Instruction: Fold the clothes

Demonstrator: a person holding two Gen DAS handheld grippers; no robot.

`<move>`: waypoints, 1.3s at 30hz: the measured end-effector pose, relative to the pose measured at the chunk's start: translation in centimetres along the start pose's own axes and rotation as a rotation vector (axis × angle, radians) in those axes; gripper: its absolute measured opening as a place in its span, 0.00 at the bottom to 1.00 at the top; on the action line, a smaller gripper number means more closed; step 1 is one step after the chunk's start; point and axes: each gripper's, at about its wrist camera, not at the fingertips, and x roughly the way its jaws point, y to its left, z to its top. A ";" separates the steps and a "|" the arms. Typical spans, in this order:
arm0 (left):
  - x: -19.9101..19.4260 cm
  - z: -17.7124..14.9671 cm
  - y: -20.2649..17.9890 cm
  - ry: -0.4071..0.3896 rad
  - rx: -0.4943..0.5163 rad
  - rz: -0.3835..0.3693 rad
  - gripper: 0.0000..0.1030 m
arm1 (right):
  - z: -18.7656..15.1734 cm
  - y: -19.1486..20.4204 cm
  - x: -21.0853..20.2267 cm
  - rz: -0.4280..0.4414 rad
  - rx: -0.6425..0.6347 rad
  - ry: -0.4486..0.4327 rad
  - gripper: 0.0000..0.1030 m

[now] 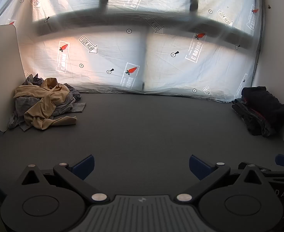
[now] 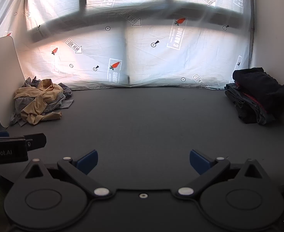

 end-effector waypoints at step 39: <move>-0.1 -0.1 -0.6 -0.003 0.009 0.009 1.00 | 0.5 -0.2 -0.3 -0.001 0.019 -0.019 1.00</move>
